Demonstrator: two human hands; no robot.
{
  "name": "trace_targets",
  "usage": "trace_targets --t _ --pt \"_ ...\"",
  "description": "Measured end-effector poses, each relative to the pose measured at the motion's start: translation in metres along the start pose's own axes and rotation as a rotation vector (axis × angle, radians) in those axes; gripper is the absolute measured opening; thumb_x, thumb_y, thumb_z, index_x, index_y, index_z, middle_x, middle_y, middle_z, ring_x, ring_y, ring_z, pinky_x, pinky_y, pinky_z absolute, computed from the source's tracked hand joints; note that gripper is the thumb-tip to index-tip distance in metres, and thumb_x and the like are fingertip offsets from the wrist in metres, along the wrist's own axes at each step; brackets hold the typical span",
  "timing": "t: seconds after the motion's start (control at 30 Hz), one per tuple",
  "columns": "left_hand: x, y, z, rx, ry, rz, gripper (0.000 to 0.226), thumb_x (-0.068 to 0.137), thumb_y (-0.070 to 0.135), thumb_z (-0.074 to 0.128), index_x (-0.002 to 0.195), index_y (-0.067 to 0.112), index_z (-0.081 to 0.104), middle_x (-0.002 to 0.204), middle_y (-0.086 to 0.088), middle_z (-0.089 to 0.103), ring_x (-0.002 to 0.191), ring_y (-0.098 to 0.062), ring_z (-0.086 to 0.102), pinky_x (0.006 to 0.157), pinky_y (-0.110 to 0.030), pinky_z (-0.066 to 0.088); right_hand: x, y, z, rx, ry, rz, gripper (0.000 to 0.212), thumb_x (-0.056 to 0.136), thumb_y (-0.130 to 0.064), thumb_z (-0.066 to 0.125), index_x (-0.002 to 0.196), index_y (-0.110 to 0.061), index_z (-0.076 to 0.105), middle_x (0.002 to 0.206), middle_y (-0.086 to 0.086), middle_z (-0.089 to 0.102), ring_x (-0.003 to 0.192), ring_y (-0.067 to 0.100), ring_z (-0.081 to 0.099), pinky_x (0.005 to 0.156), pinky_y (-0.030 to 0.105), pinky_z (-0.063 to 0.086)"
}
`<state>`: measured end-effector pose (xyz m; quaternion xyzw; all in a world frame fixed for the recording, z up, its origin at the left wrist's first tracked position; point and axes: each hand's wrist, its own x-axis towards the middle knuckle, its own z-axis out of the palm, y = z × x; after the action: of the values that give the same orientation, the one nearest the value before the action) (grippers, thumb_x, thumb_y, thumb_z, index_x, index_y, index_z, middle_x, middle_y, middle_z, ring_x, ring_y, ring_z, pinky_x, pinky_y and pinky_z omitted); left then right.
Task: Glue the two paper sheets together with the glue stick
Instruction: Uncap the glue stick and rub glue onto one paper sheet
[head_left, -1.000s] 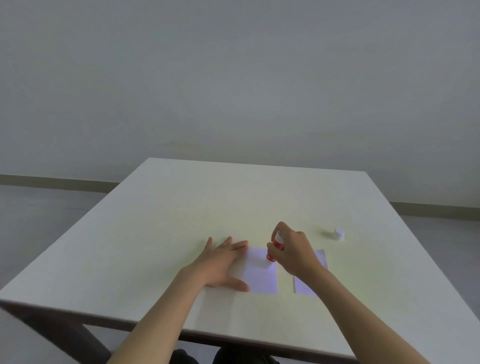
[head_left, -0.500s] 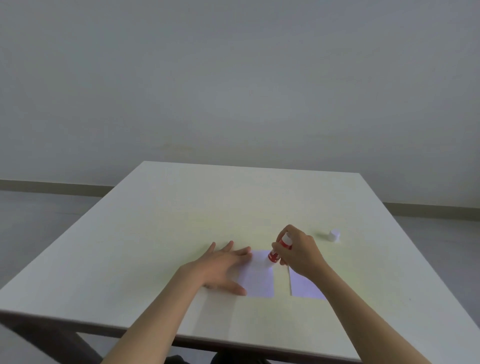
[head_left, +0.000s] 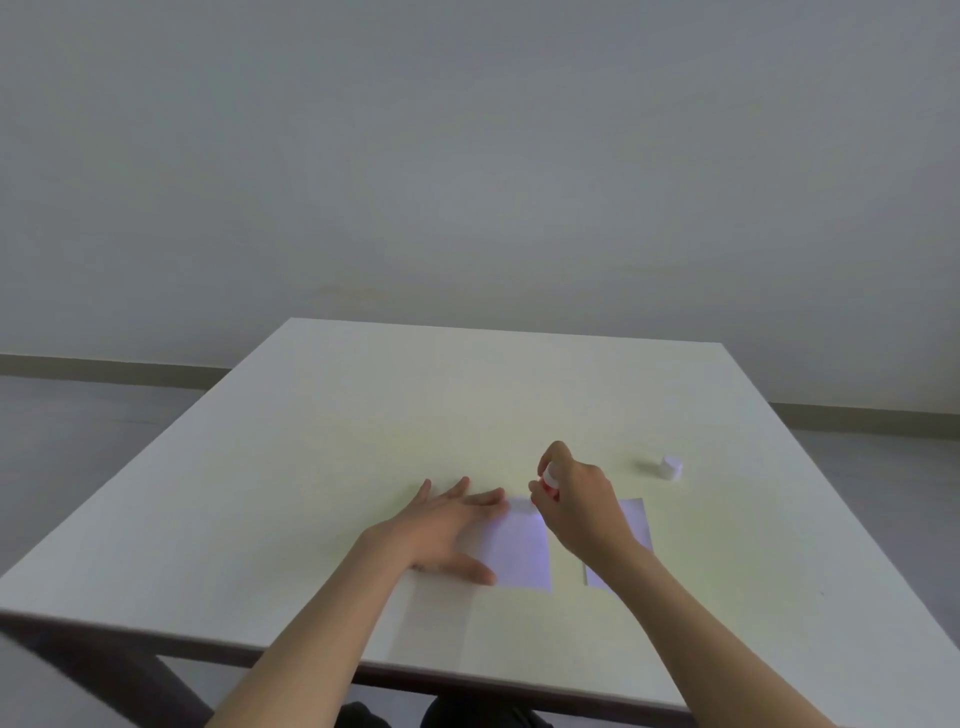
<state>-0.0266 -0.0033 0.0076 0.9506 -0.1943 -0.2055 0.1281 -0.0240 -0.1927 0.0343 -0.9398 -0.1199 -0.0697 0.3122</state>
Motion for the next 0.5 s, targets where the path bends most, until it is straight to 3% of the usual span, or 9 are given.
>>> trace_targets --t 0.1,0.27,0.5 --pt "0.000 -0.001 0.002 -0.012 0.008 0.006 0.089 0.078 0.055 0.063 0.149 0.037 0.013 0.157 0.026 0.001 0.148 -0.014 -0.011 0.116 -0.051 -0.013 -0.013 -0.002 0.000 -0.019 -0.008 -0.046 0.014 0.088 -0.012 0.049 0.084 -0.015 0.036 0.066 0.003 0.049 0.062 0.026 0.043 0.055 0.032 0.030" --pt "0.000 -0.002 0.003 -0.032 0.015 0.000 0.089 0.077 0.055 0.065 0.149 0.036 0.017 0.157 0.027 0.003 0.148 -0.014 -0.011 0.116 -0.052 -0.012 -0.034 -0.002 -0.002 -0.037 -0.046 -0.085 0.014 0.092 -0.015 0.046 0.085 -0.015 0.034 0.068 0.002 0.048 0.066 0.030 0.048 0.062 0.040 0.042" --pt "0.002 0.000 0.004 -0.050 0.004 -0.011 0.092 0.078 0.053 0.066 0.150 0.036 0.010 0.157 0.026 -0.002 0.147 -0.011 -0.013 0.116 -0.049 -0.015 -0.049 -0.006 -0.009 -0.082 -0.108 -0.127 0.010 0.091 -0.014 0.046 0.086 -0.013 0.037 0.061 -0.005 0.040 0.071 0.032 0.053 0.062 0.040 0.042"
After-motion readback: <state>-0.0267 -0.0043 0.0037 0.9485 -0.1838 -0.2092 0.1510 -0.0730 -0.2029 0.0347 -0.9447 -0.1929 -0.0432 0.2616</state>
